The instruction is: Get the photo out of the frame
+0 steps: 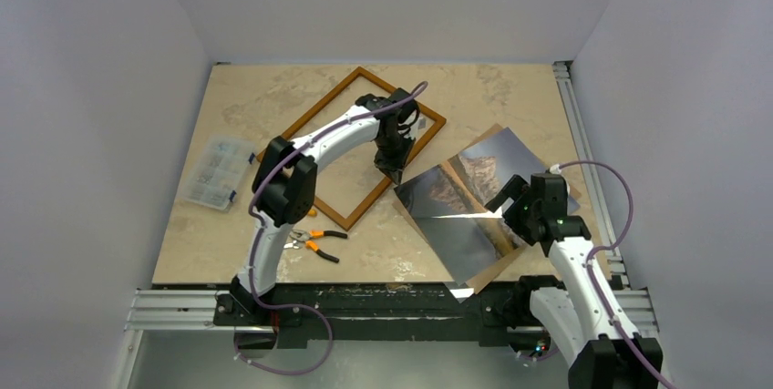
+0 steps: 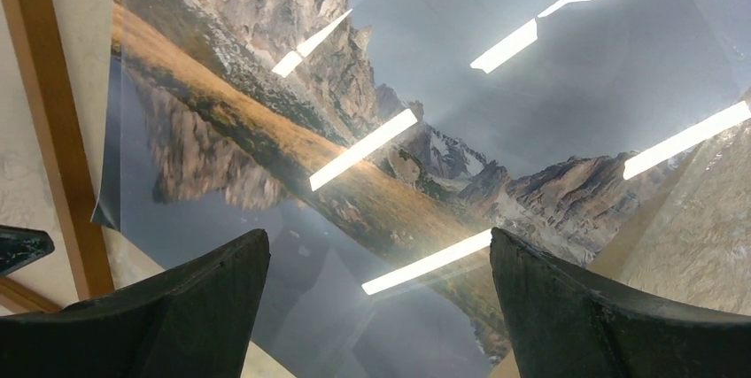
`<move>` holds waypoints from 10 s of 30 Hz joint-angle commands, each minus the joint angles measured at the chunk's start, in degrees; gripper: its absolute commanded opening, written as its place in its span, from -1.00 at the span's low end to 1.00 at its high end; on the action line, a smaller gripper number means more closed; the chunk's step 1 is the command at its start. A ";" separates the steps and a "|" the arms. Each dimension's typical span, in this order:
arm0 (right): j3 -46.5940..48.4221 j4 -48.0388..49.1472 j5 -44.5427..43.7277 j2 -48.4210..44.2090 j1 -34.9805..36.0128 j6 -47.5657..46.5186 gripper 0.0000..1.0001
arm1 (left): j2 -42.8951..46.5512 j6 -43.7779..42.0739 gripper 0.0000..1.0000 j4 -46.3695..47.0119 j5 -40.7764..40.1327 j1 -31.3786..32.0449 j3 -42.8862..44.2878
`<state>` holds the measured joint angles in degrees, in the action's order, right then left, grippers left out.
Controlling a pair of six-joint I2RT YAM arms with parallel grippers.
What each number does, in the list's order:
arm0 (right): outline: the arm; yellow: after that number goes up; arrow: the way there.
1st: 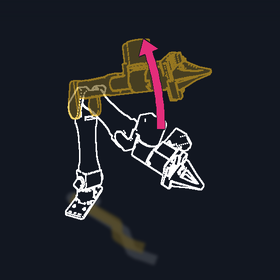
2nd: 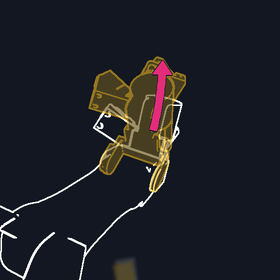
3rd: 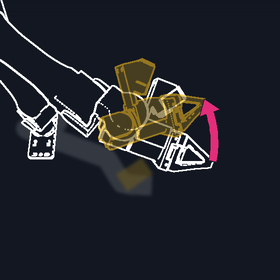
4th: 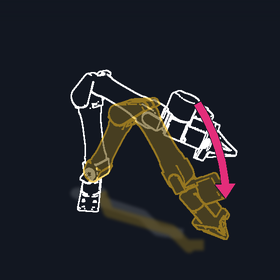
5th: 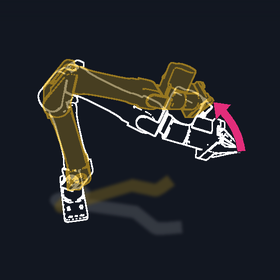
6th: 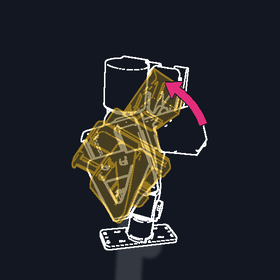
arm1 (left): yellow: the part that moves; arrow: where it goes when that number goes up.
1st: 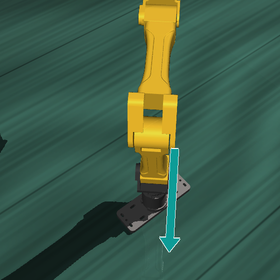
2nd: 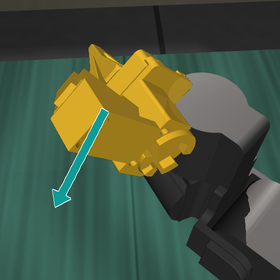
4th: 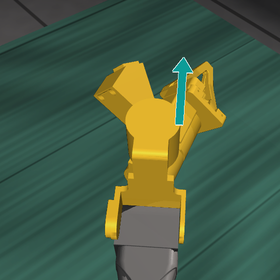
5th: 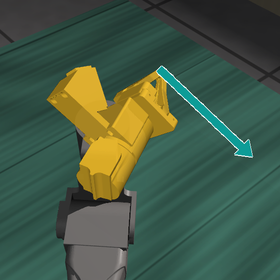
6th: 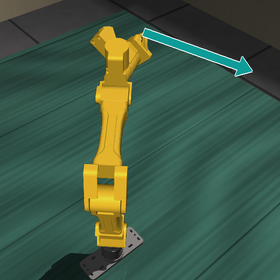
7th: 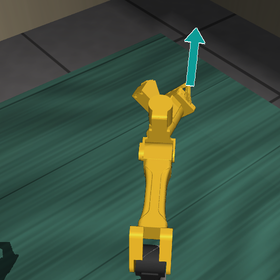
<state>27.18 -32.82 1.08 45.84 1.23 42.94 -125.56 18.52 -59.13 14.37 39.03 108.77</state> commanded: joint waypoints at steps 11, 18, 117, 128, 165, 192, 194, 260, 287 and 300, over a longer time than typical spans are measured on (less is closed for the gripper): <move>1.18 3.78 5.40 -0.67 3.97 1.00 0.86 | 6.50 0.06 0.15 5.24 2.09 0.24 -5.32; 0.44 3.45 1.94 1.71 4.91 1.44 0.71 | 21.15 11.25 0.43 21.00 -5.73 0.74 -23.68; 1.05 2.25 1.41 1.41 4.91 -0.93 0.66 | 15.36 35.94 -0.61 116.93 -12.11 5.62 -69.97; 1.69 1.80 1.47 1.44 4.87 -1.11 0.66 | 12.90 36.45 -0.65 113.07 -11.66 4.89 -66.93; 11.01 -3.58 -7.39 0.74 13.66 3.86 0.80 | 35.15 13.79 -1.00 66.53 -20.86 5.18 -47.91; 11.08 -4.26 -6.07 1.89 14.20 2.67 0.76 | 34.86 14.24 -0.76 40.03 -5.67 -8.68 -36.46; 10.97 -4.23 -6.25 1.64 14.18 2.70 0.76 | 32.78 15.30 -0.48 41.43 -2.04 -10.78 -36.99; 8.56 -5.33 -7.94 1.42 14.23 2.73 0.75 | 28.31 19.22 -1.00 62.22 11.00 -19.32 -38.80; 13.42 -10.52 -10.00 -1.30 14.16 3.12 0.73 | 38.55 2.06 -1.00 19.46 1.86 -17.67 6.59; 24.90 -19.30 -19.11 -5.71 14.23 6.41 0.72 | 24.69 51.57 -1.00 46.71 15.70 -13.27 17.22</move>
<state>47.92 -49.25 -13.54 41.43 15.11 48.03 -95.24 53.58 -20.51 27.92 22.55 117.82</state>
